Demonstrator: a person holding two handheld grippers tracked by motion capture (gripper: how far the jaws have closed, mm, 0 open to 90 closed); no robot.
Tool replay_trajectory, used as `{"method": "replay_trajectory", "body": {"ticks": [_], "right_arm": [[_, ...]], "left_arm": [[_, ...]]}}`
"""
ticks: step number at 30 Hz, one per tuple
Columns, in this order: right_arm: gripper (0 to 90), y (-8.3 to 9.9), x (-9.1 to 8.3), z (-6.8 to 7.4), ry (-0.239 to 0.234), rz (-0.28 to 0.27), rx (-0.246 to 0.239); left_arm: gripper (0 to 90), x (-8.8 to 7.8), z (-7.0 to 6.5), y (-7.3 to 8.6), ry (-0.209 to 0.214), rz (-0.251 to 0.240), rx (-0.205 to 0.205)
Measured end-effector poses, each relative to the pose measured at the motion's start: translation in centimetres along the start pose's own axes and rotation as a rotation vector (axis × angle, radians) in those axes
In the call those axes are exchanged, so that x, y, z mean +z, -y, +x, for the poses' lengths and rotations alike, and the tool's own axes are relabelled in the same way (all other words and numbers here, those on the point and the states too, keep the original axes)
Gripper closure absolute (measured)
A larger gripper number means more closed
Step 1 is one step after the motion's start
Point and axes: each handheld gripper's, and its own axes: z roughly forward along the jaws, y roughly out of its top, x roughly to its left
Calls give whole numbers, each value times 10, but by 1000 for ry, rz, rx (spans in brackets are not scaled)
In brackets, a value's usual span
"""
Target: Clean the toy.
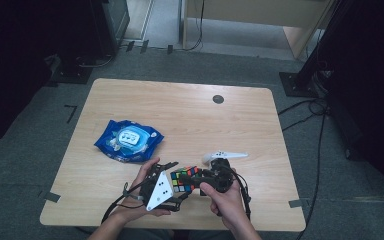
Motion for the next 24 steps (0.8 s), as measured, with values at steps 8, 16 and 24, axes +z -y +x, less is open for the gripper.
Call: {"method": "replay_trajectory", "body": {"ticks": [8,16,24], "right_arm": [[345,1,4,4,-6,20,-3],[335,0,2,0,-34,36,5],[344,-13,-32,-13,-54,-82,-47]], "left_arm": [[336,0,-6,-1,-3,-11,39],[340,-2,1,1,-4,-12,-4],[341,-10,24,7,-42,-19,-92]]}}
